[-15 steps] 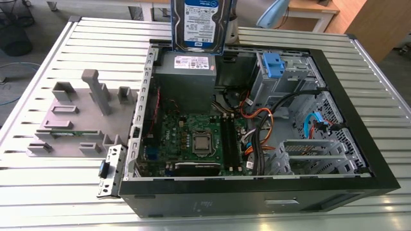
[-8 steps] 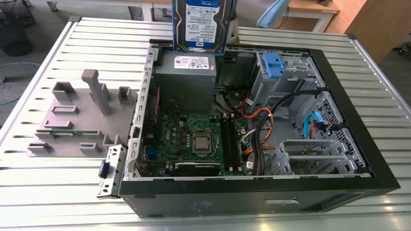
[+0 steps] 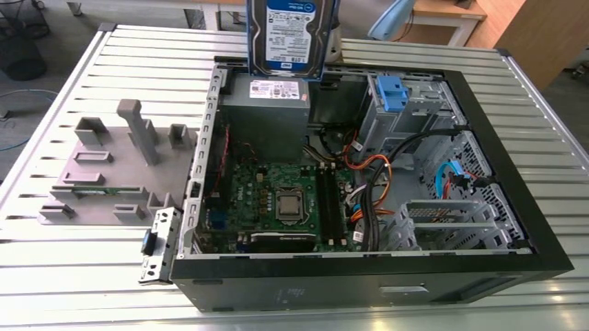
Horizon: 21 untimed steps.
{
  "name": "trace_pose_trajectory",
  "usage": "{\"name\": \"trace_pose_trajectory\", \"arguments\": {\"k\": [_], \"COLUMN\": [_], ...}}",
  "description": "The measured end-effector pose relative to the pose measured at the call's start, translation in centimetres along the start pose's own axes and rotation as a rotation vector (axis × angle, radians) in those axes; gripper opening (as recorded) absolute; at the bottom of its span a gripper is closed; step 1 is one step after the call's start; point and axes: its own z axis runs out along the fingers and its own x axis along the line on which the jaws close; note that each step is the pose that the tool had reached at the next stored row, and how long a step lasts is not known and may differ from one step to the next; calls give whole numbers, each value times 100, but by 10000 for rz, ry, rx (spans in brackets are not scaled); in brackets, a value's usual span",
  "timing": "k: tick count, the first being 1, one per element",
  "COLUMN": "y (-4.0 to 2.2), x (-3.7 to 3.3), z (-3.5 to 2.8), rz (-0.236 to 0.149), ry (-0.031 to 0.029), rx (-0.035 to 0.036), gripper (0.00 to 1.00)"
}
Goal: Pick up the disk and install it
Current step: 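Pick up the disk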
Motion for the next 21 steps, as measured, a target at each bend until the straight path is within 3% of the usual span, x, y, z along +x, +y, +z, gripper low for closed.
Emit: {"name": "trace_pose_trajectory", "arguments": {"k": [12, 21], "y": [-5, -9], "x": [117, 222], "z": [-4, -7], "rz": [1, 3], "ry": [61, 148], "rx": [3, 7], "gripper": [35, 35]}}
